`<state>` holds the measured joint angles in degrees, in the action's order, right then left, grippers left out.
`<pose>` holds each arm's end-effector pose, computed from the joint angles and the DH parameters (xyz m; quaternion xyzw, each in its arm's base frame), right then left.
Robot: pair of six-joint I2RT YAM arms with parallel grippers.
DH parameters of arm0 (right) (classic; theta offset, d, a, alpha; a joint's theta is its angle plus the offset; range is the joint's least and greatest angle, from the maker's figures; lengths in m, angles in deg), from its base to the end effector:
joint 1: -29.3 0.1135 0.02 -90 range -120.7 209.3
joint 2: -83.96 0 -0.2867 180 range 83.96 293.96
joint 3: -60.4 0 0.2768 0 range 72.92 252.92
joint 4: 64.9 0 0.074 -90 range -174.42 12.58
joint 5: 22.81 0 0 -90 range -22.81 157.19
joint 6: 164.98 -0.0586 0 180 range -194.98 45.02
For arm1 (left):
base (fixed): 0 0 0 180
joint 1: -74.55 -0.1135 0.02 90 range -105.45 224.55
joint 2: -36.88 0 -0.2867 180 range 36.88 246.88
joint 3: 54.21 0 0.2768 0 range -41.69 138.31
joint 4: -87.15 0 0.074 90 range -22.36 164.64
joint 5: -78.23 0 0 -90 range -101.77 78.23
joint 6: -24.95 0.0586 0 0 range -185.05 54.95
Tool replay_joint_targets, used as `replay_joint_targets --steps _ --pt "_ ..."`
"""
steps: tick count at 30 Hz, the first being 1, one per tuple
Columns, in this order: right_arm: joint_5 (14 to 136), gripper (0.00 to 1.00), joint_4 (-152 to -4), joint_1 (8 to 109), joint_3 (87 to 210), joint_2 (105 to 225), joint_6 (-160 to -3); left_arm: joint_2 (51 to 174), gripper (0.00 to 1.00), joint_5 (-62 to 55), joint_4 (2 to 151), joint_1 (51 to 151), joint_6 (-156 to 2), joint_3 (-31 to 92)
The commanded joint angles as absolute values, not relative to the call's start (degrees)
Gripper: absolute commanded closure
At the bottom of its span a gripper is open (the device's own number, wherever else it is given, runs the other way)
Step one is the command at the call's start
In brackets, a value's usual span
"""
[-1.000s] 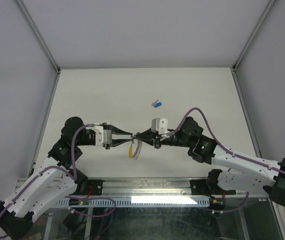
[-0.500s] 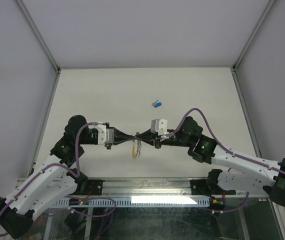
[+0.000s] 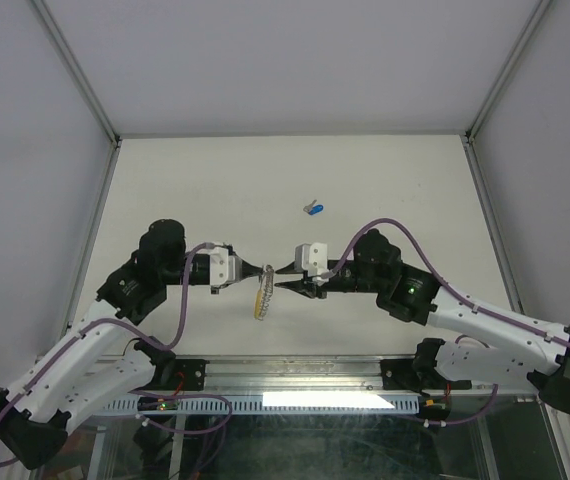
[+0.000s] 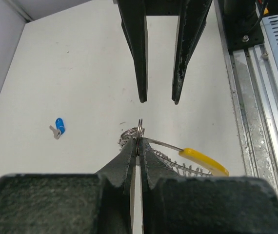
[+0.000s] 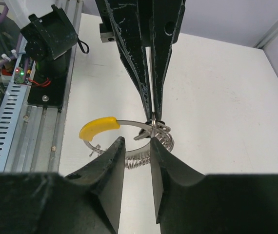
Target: Put the keys on the keyring
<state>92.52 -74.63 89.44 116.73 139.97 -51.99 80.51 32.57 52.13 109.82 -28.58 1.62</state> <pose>0.1086 0.2395 0.3320 -0.5998 0.4627 0.3595 0.5448 0.1314 -0.1431 0.3249 0.6212 0.5028 -0.3090 0.5156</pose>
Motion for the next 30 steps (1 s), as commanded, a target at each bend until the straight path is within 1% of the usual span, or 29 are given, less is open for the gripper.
replay_joint_targets --steps 1,8,13,16,20,30 --pt "86.7 0.7 -81.3 89.7 121.9 141.0 -50.5 82.1 1.0 28.2 44.8 110.0 -20.9 7.5" --pt "83.6 0.68 -79.4 89.6 122.9 145.3 -56.5 86.4 1.0 21.7 36.1 112.1 -17.3 13.7" --pt "84.2 0.67 -74.9 89.1 121.7 147.1 -60.5 90.7 1.0 12.9 27.2 117.5 -13.8 19.2" --pt "85.6 0.66 -70.5 88.6 120.4 147.8 -62.8 93.0 1.0 9.6 23.7 120.0 -12.6 21.1" --pt "88.4 0.65 -65.0 87.6 118.1 148.7 -66.4 93.1 1.0 9.5 23.2 121.0 -12.1 22.0" --pt "93.2 0.65 -64.0 87.3 117.9 151.0 -68.1 92.9 1.0 9.9 23.2 121.2 -11.9 22.4"
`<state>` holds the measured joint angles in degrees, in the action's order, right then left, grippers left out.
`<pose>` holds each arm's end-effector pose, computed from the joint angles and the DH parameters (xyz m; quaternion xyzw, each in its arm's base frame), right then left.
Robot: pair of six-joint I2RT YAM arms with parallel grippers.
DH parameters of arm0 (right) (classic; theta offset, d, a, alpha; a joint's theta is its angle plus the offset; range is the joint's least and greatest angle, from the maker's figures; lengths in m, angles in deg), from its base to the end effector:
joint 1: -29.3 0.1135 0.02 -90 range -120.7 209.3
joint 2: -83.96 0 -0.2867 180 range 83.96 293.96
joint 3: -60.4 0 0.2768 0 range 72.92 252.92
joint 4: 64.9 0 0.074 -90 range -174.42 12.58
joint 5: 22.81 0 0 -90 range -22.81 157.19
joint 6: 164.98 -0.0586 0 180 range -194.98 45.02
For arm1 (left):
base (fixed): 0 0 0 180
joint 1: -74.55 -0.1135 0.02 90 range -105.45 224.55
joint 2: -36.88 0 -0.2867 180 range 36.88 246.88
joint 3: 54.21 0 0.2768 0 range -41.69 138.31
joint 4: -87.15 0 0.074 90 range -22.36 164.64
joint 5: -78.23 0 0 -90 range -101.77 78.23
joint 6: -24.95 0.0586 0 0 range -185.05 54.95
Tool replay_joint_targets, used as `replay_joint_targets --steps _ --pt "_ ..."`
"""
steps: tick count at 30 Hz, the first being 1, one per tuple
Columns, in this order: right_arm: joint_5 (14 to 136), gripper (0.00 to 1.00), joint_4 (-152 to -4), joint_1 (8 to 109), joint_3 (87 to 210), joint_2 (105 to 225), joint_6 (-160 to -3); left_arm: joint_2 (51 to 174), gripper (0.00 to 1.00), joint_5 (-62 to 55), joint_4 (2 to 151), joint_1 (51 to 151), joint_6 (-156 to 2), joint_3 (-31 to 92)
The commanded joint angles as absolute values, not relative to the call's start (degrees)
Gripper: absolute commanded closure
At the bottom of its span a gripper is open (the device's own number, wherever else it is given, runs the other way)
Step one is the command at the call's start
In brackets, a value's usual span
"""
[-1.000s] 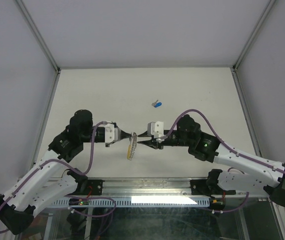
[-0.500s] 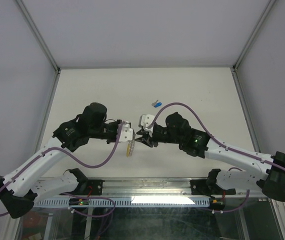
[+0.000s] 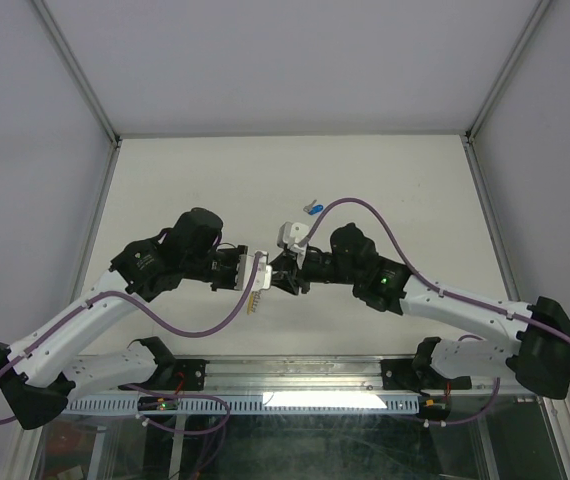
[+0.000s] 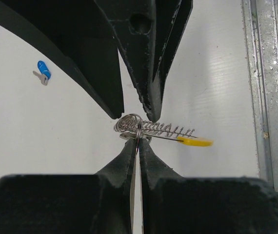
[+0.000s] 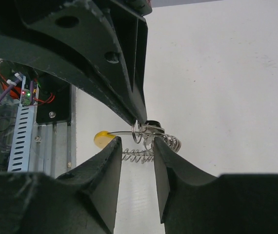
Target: Put the keys on the keyring
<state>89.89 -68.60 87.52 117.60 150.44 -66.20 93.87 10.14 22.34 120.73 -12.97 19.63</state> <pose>0.1406 0.2700 0.3030 -0.5256 0.5721 0.3952 0.4901 0.1329 -0.1700 0.3388 0.7376 0.5481 -0.1590 0.3608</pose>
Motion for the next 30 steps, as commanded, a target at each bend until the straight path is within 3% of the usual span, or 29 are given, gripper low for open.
replay_joint_targets --steps 1,30 --pt "93.2 0.65 -63.6 87.2 117.9 151.3 -68.1 93.1 1.0 9.9 23.2 121.2 -11.8 22.4" --pt "93.7 0.65 -59.4 87.0 119.1 155.1 -68.3 93.1 1.0 10.4 23.2 121.5 -11.3 21.5"
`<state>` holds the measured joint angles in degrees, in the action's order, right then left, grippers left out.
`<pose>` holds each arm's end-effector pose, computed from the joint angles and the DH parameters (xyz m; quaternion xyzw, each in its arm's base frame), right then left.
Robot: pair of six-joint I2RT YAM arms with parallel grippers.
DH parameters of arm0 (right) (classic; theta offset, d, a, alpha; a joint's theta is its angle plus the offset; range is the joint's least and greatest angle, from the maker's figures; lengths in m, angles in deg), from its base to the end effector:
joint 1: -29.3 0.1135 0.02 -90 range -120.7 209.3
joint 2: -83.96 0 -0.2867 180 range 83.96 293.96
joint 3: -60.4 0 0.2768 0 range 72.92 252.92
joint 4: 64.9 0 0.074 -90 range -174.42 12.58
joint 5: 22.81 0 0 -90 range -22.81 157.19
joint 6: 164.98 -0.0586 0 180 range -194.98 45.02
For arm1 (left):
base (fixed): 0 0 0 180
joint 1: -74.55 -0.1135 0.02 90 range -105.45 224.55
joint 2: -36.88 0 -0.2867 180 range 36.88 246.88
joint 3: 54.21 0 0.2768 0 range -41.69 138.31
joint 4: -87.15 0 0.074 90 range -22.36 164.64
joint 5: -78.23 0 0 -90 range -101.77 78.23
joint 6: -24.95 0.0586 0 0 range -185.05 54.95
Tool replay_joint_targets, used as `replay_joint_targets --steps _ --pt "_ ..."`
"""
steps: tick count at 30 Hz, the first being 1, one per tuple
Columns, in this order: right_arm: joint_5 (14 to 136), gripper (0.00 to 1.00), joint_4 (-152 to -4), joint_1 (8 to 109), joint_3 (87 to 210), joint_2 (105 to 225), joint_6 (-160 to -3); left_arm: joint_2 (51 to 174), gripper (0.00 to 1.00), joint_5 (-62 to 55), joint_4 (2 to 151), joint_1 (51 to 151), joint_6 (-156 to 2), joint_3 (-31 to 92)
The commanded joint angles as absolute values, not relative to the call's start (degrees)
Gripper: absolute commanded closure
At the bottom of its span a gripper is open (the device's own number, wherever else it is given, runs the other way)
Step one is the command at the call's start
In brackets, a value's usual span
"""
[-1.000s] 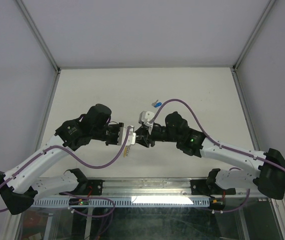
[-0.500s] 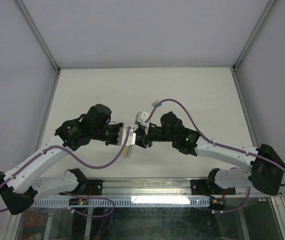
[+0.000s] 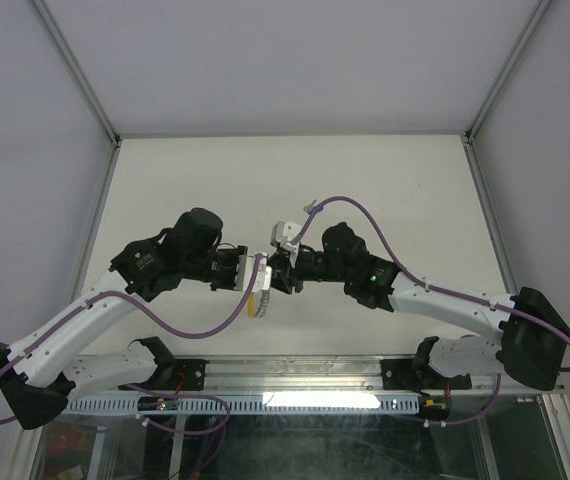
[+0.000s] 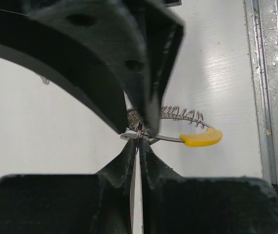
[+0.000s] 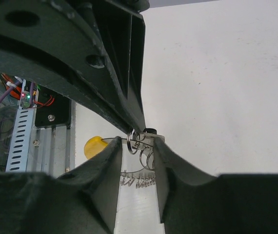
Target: Put the keys on the keyring
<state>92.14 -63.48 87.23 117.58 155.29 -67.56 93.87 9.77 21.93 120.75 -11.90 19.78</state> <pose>0.1493 0.2848 0.2894 -0.5253 0.5692 0.4127 0.4794 0.1327 -0.1694 0.3390 0.7428 0.5431 -0.1530 0.3602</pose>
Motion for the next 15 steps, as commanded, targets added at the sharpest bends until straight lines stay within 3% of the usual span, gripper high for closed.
replay_joint_targets --steps 1,8,11,15 --pt "94.9 0.8 -59.3 87.0 119.1 155.2 -69.5 93.1 1.0 10.3 23.2 121.6 -11.3 21.5" --pt "95.3 0.99 -59.8 87.0 119.2 154.9 -69.0 93.1 1.0 10.2 23.2 121.8 -11.5 21.2" --pt "96.4 1.0 -60.9 87.0 119.5 154.7 -68.0 93.0 1.0 10.5 23.3 121.8 -11.6 21.5" --pt "97.5 1.0 -62.0 87.0 118.9 153.3 -65.9 91.6 0.79 11.1 24.5 121.9 -13.2 21.2"
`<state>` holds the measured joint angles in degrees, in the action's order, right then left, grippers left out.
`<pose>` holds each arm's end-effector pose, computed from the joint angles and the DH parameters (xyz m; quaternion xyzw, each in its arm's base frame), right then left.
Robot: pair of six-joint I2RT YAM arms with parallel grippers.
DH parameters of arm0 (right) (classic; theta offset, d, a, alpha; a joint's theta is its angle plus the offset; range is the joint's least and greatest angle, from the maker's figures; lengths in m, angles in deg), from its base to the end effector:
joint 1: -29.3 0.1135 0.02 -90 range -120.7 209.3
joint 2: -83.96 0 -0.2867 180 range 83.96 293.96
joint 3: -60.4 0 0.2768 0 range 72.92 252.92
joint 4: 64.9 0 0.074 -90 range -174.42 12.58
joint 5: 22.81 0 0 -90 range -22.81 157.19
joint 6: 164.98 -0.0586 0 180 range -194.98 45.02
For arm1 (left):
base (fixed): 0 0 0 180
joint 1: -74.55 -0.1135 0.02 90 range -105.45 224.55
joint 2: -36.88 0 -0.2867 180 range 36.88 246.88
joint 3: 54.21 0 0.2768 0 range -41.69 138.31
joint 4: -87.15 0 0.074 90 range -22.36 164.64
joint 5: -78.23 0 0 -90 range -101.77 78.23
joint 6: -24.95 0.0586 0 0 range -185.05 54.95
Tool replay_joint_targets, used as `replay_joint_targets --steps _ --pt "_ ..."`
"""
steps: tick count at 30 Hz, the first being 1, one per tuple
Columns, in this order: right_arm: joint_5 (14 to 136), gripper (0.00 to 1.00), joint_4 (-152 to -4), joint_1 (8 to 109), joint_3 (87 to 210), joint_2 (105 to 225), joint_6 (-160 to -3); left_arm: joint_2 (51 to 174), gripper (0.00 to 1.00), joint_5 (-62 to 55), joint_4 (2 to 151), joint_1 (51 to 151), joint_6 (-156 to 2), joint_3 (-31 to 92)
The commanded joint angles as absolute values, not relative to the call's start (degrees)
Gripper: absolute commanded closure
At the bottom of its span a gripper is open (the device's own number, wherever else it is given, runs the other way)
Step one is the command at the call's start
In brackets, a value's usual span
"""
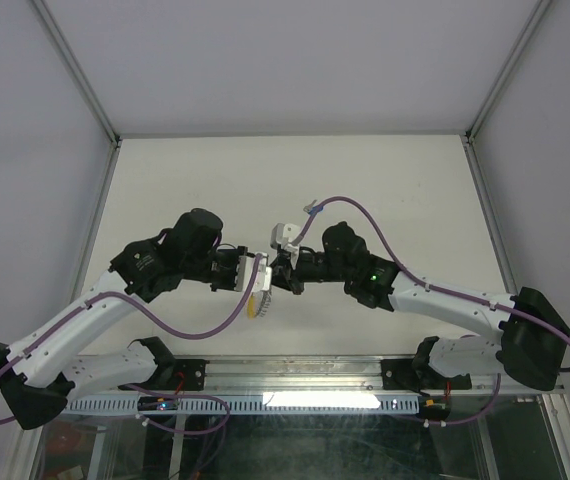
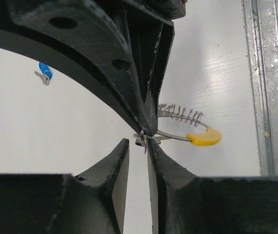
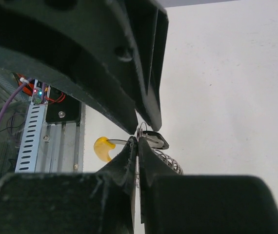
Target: Put the keys on the keyring
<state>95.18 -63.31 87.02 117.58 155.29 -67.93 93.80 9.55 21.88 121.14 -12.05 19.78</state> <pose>0.1473 0.2847 0.2901 -0.5332 0.5583 0.4303 0.4678 0.1315 -0.1700 0.3391 0.7438 0.5422 -0.1529 0.3597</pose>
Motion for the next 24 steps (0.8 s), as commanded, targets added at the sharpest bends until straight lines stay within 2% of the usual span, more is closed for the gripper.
replay_joint_targets --steps 1,4,7,15,24 --pt "97.2 1.0 -62.1 87.0 118.7 152.7 -64.6 90.4 0.74 11.4 25.2 121.9 -13.7 20.9" --pt "97.0 1.0 -62.8 86.9 117.9 150.2 -62.3 87.0 0.67 13.2 28.3 121.8 -15.6 18.9" --pt "97.0 1.0 -63.4 87.0 117.1 147.0 -60.0 83.4 0.65 15.5 32.0 121.8 -17.0 16.5" --pt "98.1 1.0 -61.2 87.0 114.8 141.5 -58.4 76.1 0.68 20.1 45.1 121.8 -22.9 7.3" --pt "101.0 1.0 -60.9 87.0 114.4 139.7 -58.8 77.8 0.73 21.0 47.2 121.8 -22.8 7.0"
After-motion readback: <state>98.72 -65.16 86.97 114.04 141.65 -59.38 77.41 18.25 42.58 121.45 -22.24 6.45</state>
